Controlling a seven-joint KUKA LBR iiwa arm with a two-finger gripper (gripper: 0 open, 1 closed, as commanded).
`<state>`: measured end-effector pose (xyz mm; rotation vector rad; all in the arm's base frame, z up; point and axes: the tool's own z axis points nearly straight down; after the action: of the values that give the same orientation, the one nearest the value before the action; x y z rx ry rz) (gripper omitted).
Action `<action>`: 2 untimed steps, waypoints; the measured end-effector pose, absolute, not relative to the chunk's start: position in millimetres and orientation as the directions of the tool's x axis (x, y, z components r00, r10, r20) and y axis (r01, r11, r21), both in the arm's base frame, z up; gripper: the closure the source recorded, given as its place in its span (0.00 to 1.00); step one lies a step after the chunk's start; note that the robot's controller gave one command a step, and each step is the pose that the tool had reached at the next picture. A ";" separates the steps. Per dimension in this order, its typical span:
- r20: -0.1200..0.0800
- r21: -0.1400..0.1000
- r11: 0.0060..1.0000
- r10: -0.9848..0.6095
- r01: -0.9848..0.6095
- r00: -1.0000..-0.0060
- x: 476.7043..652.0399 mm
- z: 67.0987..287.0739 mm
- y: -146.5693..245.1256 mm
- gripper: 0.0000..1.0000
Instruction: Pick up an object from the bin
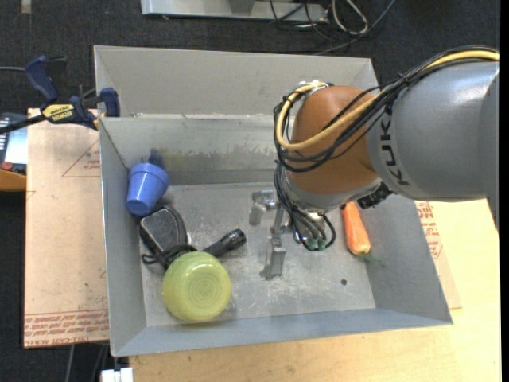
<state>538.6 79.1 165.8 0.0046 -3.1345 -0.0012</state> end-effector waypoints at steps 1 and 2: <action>-0.001 0.001 1.000 0.000 0.000 -1.000 540.6 169.9 78.6 0.00; 0.000 0.005 0.837 -0.547 -0.547 -0.837 575.4 67.6 116.7 0.00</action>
Offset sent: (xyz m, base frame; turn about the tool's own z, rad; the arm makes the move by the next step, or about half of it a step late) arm 0.0372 0.0358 -0.0958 -0.5777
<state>575.4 116.7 67.6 0.8969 -3.0098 -0.0071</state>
